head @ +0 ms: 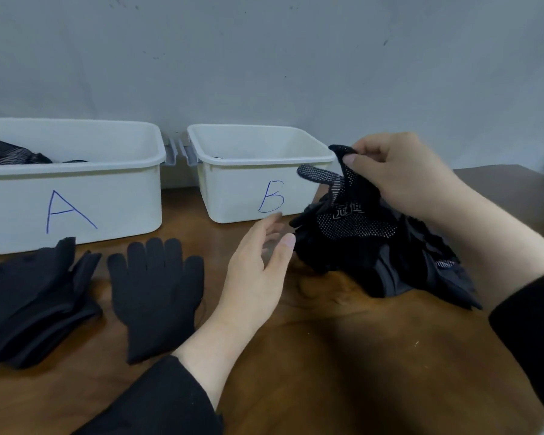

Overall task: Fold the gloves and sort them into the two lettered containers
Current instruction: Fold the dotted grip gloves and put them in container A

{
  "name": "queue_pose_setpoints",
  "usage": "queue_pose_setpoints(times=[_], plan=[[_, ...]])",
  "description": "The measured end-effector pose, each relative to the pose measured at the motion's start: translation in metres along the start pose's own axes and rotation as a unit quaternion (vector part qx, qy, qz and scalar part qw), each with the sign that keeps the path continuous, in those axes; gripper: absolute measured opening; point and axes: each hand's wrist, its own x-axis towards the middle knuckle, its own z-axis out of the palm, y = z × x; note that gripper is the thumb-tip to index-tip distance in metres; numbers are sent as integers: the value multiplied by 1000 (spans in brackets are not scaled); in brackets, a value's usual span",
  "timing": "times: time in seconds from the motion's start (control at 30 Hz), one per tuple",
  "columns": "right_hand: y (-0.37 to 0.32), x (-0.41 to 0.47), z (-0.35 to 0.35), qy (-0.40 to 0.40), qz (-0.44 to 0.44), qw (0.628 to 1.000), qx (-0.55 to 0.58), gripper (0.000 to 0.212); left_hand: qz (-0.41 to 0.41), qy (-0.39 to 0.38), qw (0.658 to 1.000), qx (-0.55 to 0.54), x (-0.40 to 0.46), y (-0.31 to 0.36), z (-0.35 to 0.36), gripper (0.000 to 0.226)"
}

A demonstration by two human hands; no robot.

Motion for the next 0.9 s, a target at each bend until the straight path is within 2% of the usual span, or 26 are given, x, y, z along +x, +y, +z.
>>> queue_pose_setpoints(times=[0.13, 0.4, 0.5, 0.6, 0.73, 0.83, 0.87, 0.9], plan=[[-8, -7, 7, -19, 17, 999, 42, 20, -17, -24, 994, -103, 0, 8, -2, 48], [-6, -19, 24, -33, 40, 998, 35, 23, -59, -64, 991, -106, -2, 10, -1, 33], [-2, -26, 36, -56, 32, 998, 23, 22, -94, -70, 980, -158, -1, 8, 2, 28], [1, -36, 43, -81, 23, 996, -21, 25, -127, -32, 979, -158, -2, 5, 3, 15], [14, -52, 43, -126, 43, 991, 28, 38, -141, 69, 974, -165, 2, 1, -3, 17], [32, -63, 54, -181, 36, 982, -35, 24, -141, 134, 966, -169, 5, 1, -9, 18], [36, -66, 58, -202, 35, 977, -53, 24, -147, 144, 962, -181, 6, 1, -10, 18], [38, -69, 61, -220, 35, 973, -60, 33, -155, 149, 957, -196, 7, 0, -10, 18]])
